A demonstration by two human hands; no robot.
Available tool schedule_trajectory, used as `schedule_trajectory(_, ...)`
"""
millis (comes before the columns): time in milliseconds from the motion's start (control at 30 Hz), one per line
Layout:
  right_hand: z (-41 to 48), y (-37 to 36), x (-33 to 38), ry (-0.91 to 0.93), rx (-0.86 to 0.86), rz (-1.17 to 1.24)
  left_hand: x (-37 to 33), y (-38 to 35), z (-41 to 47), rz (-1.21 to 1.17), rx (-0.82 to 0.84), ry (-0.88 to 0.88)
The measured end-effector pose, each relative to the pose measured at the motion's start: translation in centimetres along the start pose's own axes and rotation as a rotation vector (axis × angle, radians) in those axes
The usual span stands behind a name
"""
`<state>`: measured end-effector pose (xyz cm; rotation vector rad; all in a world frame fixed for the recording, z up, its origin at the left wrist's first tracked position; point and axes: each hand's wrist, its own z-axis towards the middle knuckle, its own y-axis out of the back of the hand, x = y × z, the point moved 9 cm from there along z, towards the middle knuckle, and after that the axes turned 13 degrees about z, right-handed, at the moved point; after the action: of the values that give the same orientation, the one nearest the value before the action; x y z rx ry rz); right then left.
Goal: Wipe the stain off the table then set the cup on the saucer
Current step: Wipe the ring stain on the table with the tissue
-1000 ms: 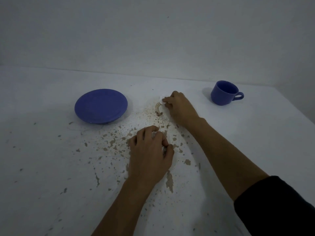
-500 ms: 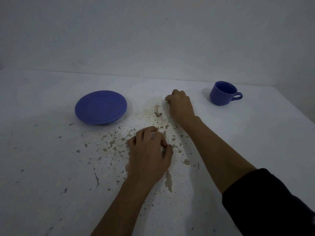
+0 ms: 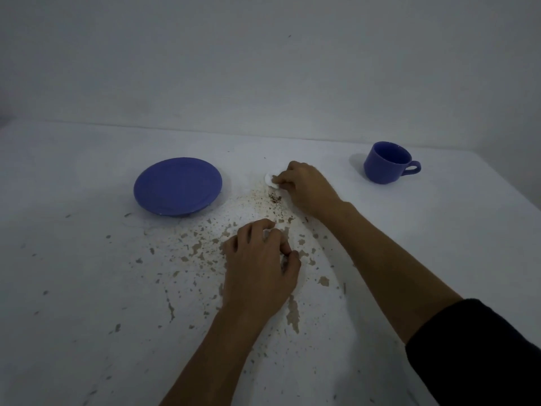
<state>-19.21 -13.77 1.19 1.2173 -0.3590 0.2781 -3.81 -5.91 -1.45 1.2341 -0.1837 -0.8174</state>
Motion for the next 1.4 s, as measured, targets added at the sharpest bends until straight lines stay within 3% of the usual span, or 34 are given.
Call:
schedule_trajectory(167,0.9,0.1,-0.6,-0.12,-0.115,-0.018,0.0,0.0,0.0,0.008,0.0,0.003)
schedule_trajectory(333,-0.6,-0.1,1.0,0.023,0.077,0.082,0.0,0.0,0.0,0.015,-0.001,-0.003)
schedule_trajectory(600,-1.5,2.3,-3.3,-0.268,-0.087,-0.09,0.1,0.0,0.0,0.014,-0.004,0.001)
schedule_trajectory(867,-4.3,1.9,-1.0,-0.209,-0.148,-0.094,0.1,0.0,0.2,0.037,-0.02,0.009)
schedule_trajectory(1033,-2.7,2.6,-2.8,-0.326,-0.24,-0.111,0.0,0.2,0.2,0.044,-0.022,0.014)
schedule_trajectory(1333,-2.6,0.6,2.0,-0.006,0.138,0.07,0.0,0.1,0.2,0.032,-0.021,0.005)
schedule_trajectory(1400,-2.3,2.4,0.9,-0.046,0.052,0.162,0.0,0.2,0.2,0.036,-0.027,0.003)
